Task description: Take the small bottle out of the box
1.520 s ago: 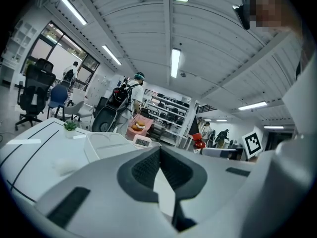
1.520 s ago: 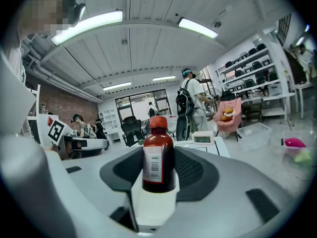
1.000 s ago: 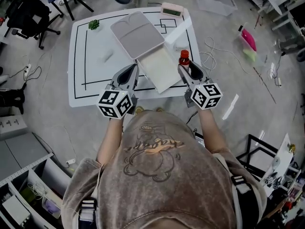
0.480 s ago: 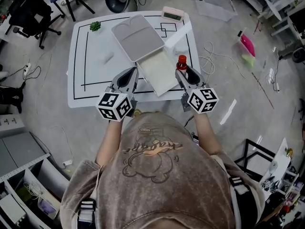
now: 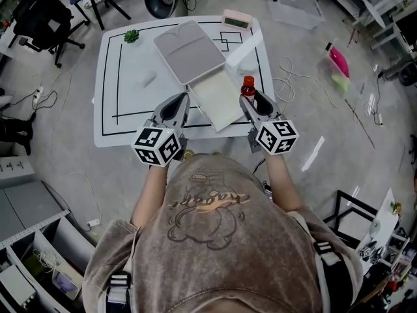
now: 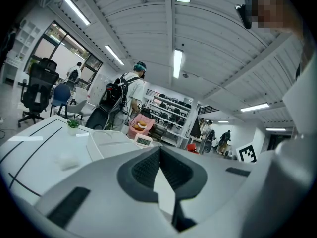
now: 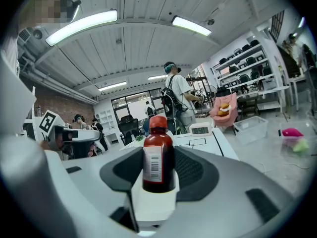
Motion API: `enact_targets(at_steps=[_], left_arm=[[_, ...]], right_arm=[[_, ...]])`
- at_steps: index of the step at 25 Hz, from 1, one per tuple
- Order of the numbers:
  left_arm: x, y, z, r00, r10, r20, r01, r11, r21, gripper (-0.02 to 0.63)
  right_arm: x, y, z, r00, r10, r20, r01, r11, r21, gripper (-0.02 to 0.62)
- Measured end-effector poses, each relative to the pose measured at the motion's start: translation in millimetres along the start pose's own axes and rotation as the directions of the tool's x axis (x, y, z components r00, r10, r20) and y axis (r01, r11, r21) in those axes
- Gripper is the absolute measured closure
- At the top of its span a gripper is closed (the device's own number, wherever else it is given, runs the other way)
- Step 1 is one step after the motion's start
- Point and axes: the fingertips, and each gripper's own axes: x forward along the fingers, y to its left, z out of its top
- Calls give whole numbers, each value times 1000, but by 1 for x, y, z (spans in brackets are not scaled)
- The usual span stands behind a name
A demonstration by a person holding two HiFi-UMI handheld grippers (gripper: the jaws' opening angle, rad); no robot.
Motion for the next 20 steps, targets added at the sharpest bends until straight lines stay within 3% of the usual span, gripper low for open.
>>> enact_targets(at_steps=[20], left_arm=[[-2, -2, -2, 1000, -11, -5, 11, 1000, -14, 598]], right_arm=[[1, 3, -4, 1000, -2, -24, 2, 1000, 4, 397]])
